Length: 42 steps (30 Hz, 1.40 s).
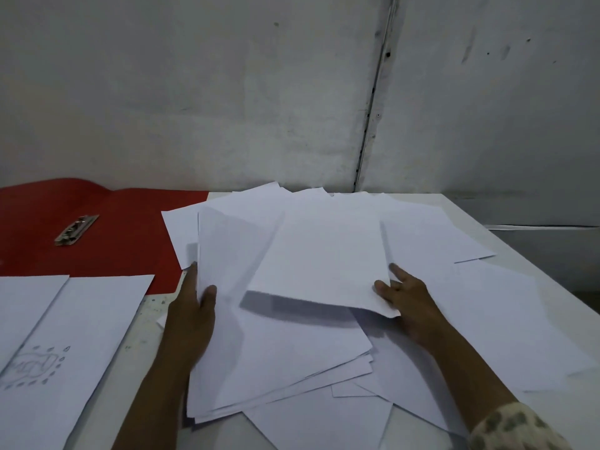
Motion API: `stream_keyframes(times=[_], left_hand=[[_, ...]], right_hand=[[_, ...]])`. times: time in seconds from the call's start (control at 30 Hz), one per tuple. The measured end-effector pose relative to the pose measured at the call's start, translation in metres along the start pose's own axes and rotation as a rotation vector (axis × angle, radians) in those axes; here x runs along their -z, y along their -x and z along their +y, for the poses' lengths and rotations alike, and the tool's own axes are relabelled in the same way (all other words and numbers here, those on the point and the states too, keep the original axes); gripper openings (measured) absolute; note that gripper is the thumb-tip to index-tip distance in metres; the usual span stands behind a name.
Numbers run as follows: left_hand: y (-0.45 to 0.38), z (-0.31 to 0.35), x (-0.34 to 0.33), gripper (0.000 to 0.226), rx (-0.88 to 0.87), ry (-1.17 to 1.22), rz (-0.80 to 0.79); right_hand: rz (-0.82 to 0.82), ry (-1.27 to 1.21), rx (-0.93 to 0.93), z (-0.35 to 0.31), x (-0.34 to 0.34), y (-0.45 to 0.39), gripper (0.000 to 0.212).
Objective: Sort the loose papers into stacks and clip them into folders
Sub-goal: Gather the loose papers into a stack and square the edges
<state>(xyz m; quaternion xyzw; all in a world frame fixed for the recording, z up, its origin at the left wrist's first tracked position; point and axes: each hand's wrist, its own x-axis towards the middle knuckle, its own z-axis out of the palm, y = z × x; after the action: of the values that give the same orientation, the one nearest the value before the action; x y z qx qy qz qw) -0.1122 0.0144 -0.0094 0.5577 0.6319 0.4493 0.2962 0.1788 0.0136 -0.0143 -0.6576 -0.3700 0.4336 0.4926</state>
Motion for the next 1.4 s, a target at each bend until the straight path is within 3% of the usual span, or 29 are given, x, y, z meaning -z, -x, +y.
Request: stream_keyframes(times=[0.1,0.27,0.43,0.63,0.77,0.93,1.03,1.2,1.3,1.4], left_hand=[[-0.001,-0.002,-0.001,0.05,0.014,0.006,-0.019],[-0.002,-0.004,0.001,0.051,-0.013,0.062,-0.069],[0.004,-0.004,-0.003,0.071,0.004,-0.006,-0.156],[0.006,-0.001,-0.008,0.072,-0.034,-0.064,-0.158],[0.008,0.0,-0.011,0.071,-0.04,-0.062,-0.149],[0.009,0.002,-0.014,0.072,-0.037,-0.108,-0.162],[0.011,0.003,-0.014,0.075,-0.043,-0.107,-0.161],[0.01,0.002,-0.014,0.076,-0.051,-0.103,-0.141],[0.011,0.003,-0.014,0.071,-0.048,-0.103,-0.137],[0.011,0.003,-0.012,0.066,-0.05,-0.134,-0.114]], right_hand=[[-0.063,0.284,0.131,-0.002,-0.006,0.008,0.032],[-0.106,0.651,0.278,-0.004,-0.026,0.01,0.047],[-0.117,0.981,0.291,-0.006,-0.036,0.026,0.05],[0.402,0.946,0.174,0.007,0.006,0.034,0.059],[0.471,0.946,-0.087,0.011,0.036,0.04,0.088],[0.451,0.789,-0.101,0.009,0.04,0.039,0.1],[0.347,0.558,-0.022,0.006,0.041,0.039,0.091],[0.254,0.454,0.116,0.011,0.048,0.04,0.051],[0.298,0.236,0.108,0.015,0.05,0.042,0.038],[0.39,0.154,0.106,0.017,0.055,0.04,0.038]])
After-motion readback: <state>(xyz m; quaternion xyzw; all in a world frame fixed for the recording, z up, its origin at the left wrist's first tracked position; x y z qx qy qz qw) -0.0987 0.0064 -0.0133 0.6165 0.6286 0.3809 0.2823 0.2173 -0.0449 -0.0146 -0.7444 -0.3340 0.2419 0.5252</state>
